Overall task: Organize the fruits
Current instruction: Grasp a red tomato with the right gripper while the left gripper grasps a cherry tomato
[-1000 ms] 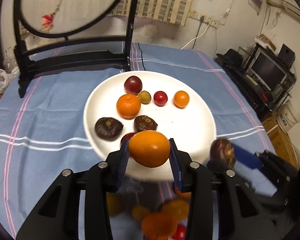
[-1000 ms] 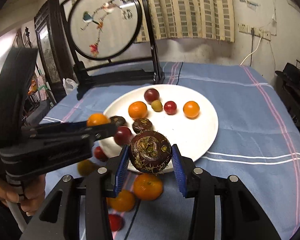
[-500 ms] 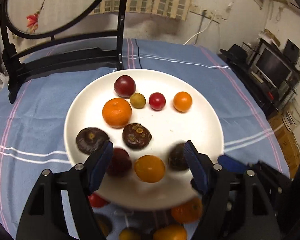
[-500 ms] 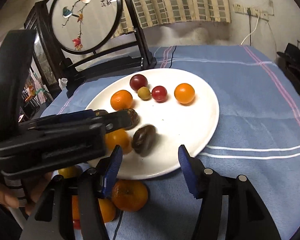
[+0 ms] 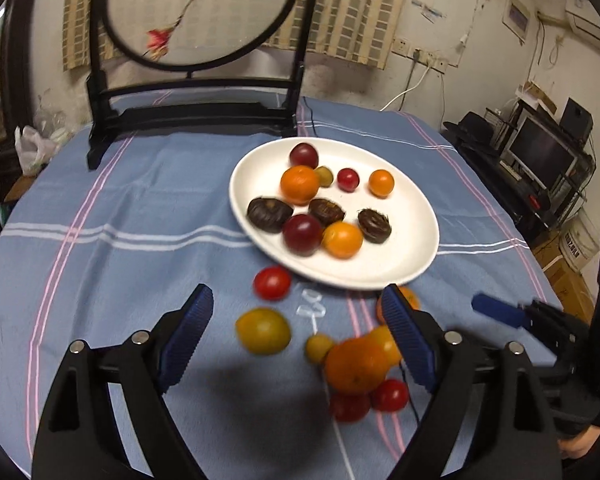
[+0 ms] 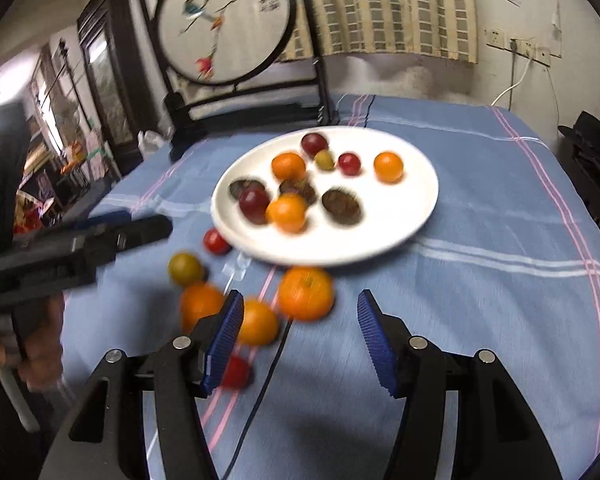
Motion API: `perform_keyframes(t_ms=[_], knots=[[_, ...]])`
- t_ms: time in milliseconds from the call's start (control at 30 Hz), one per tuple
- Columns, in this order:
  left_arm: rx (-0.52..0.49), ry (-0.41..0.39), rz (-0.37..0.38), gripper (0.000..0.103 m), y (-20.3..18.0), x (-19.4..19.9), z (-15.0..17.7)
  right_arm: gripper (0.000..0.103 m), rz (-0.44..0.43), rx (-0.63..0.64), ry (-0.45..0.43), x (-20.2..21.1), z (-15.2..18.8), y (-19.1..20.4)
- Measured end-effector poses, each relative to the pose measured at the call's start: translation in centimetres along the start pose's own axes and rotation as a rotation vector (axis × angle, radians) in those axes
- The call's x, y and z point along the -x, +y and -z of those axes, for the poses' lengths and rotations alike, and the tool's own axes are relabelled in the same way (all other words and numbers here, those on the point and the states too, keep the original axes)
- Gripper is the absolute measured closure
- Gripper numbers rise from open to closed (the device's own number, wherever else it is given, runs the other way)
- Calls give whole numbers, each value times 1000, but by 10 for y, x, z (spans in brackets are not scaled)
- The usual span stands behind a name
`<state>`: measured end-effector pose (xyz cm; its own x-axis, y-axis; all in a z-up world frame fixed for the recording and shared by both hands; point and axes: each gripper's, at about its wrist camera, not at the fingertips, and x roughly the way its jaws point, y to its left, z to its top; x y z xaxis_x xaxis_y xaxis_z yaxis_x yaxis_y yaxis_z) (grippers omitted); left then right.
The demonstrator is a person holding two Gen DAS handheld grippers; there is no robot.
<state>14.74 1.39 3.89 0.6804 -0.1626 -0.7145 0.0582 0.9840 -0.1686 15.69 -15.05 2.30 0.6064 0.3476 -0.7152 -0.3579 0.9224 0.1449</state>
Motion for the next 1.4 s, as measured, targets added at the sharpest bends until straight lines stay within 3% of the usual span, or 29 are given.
perform_keyframes(t_ms=[233, 467, 600, 667, 833, 1133, 1400], knots=[[37, 22, 14, 19, 17, -4, 26, 43, 3, 54, 77, 1, 37, 29], [35, 43, 9, 19, 23, -10, 30, 44, 47, 143, 138, -17, 49, 56], [16, 31, 22, 19, 19, -6, 30, 58, 69, 179, 173, -31, 49, 63], [10, 34, 30, 19, 18, -5, 30, 59, 71, 187, 183, -38, 46, 64], [10, 49, 46, 19, 17, -7, 31, 74, 41, 185, 179, -44, 39, 63], [-35, 65, 54, 19, 4, -7, 38, 74, -10, 36, 102, -23, 32, 20], [-137, 106, 85, 19, -26, -10, 54, 74, 72, 5, 74, -16, 29, 0]])
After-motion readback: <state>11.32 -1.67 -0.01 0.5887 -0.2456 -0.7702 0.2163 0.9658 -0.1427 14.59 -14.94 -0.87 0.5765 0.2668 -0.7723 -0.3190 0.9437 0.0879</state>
